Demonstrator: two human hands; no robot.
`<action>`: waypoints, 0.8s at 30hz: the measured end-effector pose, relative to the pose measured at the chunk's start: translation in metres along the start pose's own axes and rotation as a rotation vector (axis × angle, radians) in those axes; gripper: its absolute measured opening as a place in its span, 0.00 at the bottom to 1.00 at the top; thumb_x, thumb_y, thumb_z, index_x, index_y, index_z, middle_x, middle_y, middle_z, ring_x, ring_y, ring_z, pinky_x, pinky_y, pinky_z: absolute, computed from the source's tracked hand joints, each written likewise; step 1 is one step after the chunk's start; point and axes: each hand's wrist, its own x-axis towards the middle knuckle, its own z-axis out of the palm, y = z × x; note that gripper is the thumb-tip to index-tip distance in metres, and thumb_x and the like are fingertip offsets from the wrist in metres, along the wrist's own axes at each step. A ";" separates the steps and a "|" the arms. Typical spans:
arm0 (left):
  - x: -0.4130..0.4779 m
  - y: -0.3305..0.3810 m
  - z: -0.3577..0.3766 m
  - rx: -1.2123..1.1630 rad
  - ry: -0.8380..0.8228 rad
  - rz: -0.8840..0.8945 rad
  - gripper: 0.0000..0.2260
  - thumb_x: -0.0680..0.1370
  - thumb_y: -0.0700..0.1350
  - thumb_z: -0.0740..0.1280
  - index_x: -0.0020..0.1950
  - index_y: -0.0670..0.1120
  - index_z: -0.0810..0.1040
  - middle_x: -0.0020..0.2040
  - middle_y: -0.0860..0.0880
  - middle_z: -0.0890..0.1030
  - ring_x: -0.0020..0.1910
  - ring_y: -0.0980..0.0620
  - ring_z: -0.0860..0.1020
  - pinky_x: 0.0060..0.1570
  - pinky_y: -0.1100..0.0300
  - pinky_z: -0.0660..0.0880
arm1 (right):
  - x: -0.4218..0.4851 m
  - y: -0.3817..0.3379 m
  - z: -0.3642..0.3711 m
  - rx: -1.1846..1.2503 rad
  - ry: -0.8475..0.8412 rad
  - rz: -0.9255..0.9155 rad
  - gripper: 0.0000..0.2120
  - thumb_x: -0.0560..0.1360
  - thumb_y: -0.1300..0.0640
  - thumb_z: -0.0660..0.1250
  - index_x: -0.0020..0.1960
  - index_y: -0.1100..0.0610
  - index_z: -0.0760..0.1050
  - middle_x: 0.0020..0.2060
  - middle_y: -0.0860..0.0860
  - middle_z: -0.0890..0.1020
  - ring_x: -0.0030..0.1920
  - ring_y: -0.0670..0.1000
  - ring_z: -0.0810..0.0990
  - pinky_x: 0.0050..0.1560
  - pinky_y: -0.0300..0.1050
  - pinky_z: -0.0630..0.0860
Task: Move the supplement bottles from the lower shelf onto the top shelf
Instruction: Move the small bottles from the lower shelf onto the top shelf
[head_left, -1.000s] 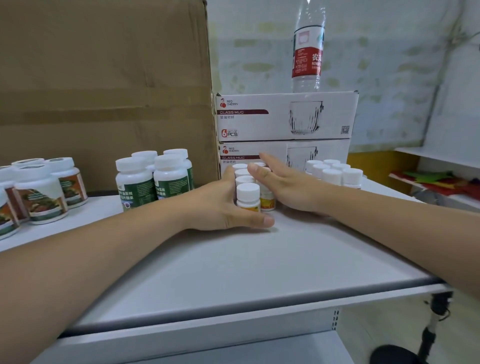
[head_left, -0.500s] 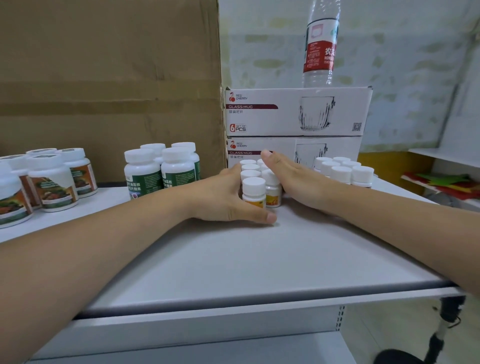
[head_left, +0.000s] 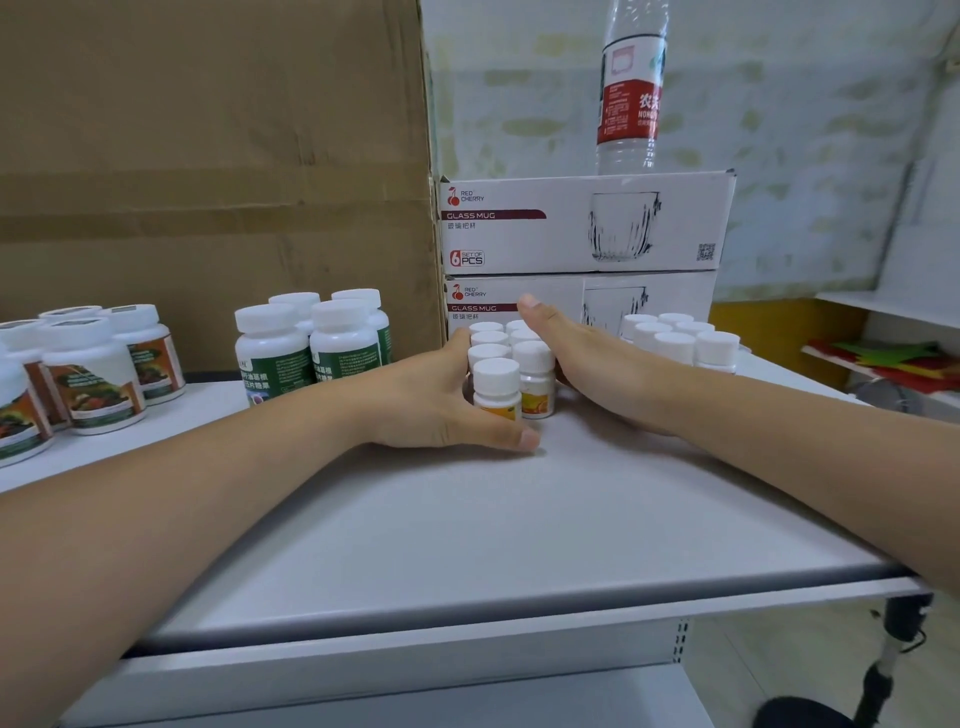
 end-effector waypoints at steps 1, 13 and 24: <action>0.000 0.000 0.000 0.009 0.004 -0.002 0.51 0.59 0.70 0.72 0.76 0.62 0.51 0.65 0.68 0.71 0.64 0.65 0.71 0.65 0.64 0.66 | -0.001 0.000 0.000 0.014 -0.008 -0.007 0.52 0.60 0.16 0.41 0.73 0.45 0.64 0.73 0.47 0.67 0.74 0.51 0.63 0.73 0.59 0.53; 0.003 -0.001 0.003 -0.004 -0.003 0.011 0.52 0.58 0.70 0.73 0.77 0.62 0.50 0.65 0.67 0.72 0.64 0.65 0.72 0.68 0.61 0.68 | -0.002 0.006 0.001 -0.040 -0.054 0.060 0.54 0.58 0.18 0.39 0.77 0.45 0.54 0.77 0.46 0.59 0.74 0.49 0.62 0.74 0.54 0.53; 0.003 -0.003 0.002 -0.010 -0.004 0.032 0.45 0.66 0.62 0.75 0.76 0.61 0.53 0.66 0.67 0.72 0.63 0.68 0.71 0.65 0.67 0.66 | -0.016 -0.002 -0.002 -0.003 -0.092 -0.037 0.33 0.77 0.32 0.39 0.73 0.46 0.64 0.72 0.45 0.68 0.71 0.46 0.66 0.74 0.51 0.57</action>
